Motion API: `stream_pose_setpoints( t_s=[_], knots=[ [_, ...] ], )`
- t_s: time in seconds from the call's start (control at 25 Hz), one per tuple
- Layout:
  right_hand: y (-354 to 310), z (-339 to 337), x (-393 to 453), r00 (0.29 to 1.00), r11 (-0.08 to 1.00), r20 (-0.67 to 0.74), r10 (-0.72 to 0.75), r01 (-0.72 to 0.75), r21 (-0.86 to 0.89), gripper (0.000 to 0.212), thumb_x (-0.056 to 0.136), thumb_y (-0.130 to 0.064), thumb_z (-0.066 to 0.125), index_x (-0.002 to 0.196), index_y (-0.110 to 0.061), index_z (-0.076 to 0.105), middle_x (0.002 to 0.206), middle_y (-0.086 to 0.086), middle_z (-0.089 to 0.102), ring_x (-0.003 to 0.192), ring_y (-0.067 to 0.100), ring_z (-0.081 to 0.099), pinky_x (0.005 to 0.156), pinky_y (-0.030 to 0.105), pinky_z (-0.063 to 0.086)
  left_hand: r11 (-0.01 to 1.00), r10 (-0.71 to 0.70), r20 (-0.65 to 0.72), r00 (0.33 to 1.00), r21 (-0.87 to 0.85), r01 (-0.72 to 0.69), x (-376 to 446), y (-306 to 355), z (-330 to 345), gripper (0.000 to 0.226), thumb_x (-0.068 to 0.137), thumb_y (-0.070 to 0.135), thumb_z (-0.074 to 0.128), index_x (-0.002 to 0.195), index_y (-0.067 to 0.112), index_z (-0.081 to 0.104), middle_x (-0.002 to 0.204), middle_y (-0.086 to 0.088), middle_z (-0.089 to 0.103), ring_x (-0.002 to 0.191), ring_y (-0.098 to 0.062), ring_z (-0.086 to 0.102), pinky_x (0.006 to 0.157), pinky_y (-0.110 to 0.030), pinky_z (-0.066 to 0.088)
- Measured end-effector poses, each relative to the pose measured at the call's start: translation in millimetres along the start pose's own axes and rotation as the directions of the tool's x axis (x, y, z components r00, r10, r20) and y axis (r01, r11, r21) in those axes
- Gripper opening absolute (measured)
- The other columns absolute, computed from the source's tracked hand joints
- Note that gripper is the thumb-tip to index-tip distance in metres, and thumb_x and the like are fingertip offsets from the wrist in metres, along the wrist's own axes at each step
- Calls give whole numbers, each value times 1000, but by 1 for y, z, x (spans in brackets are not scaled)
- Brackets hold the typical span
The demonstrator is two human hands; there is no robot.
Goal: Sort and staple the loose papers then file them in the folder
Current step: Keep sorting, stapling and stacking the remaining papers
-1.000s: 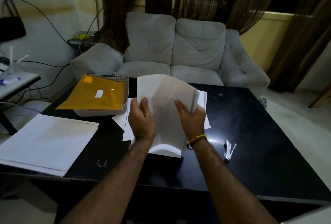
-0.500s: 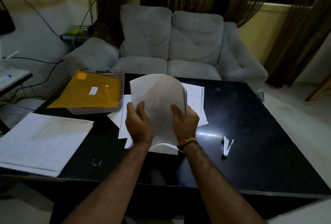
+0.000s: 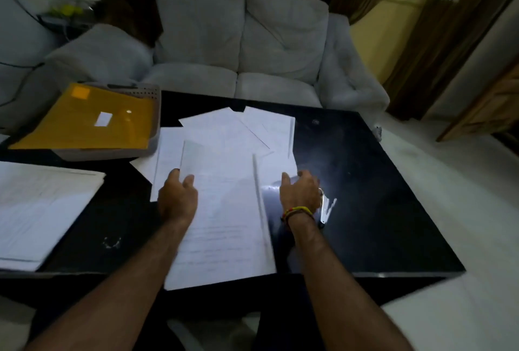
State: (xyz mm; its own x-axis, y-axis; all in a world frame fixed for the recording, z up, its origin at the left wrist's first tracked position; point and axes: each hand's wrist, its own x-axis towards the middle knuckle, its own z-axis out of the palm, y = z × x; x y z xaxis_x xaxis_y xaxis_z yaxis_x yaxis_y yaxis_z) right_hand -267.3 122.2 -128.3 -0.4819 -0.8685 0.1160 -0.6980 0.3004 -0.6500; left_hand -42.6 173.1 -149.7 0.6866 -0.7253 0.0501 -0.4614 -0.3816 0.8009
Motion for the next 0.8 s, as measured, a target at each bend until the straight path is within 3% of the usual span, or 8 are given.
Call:
stream_pose_setpoints(
  t_s=[0.04,0.12,0.24,0.36,0.48,0.6,0.68,0.8],
  knots=[
    [19,2,1,999,972,-27,29,-34,-232,50,83,-45,66,120,-14,54,124,14,52,117,34,48,93,42,40,998,9,35,999,67,-11,-3,-14,2,23,95,27,53,108,10,57,112,-20,64,103,-41,59,84,-41,46],
    [48,0,7,992,905,-92,86,-116,-410,60,81,-44,68,123,-8,46,126,18,46,116,35,45,92,45,40,987,27,84,996,155,-40,-4,-32,3,22,94,28,53,106,10,55,108,-23,64,98,-43,59,82,-42,47],
    [68,-3,26,973,907,-35,230,-227,-355,63,83,-45,67,125,-2,48,128,20,49,118,38,48,92,48,45,968,74,146,986,229,-107,2,-35,-2,27,94,28,53,111,7,55,109,-23,64,99,-44,59,82,-42,47],
    [67,-5,41,972,938,57,228,-203,-280,42,87,-31,66,118,-3,59,124,22,56,116,43,53,90,47,48,981,75,252,965,153,-116,7,-33,-7,30,94,28,53,116,8,56,115,-18,64,106,-40,58,88,-40,48],
    [38,4,37,974,988,198,-110,85,130,27,85,-6,65,110,0,57,113,17,63,110,36,60,87,34,45,988,146,347,927,-5,-153,4,-37,-5,30,90,33,55,112,13,60,115,-11,66,108,-33,60,90,-37,49],
    [-6,23,-6,729,817,459,-508,241,523,33,83,9,51,109,-11,47,108,0,61,100,7,65,83,20,47,969,230,358,905,-2,-245,-4,-40,-1,24,86,38,51,97,18,58,100,-5,69,96,-30,63,78,-32,50],
    [-30,42,-27,596,781,512,-619,393,486,37,81,-4,62,114,-14,49,100,-3,61,87,2,60,79,20,46,950,292,351,890,3,-313,-7,-43,-1,20,88,40,49,89,20,52,87,-2,66,85,-30,63,69,-34,50],
    [-48,60,-25,564,748,499,-658,569,343,37,74,-32,79,104,-19,62,96,-2,63,91,16,58,79,24,45,920,351,373,859,35,-391,-8,-49,-6,18,91,38,48,82,25,40,74,0,58,75,-31,58,61,-37,46]
  ],
)
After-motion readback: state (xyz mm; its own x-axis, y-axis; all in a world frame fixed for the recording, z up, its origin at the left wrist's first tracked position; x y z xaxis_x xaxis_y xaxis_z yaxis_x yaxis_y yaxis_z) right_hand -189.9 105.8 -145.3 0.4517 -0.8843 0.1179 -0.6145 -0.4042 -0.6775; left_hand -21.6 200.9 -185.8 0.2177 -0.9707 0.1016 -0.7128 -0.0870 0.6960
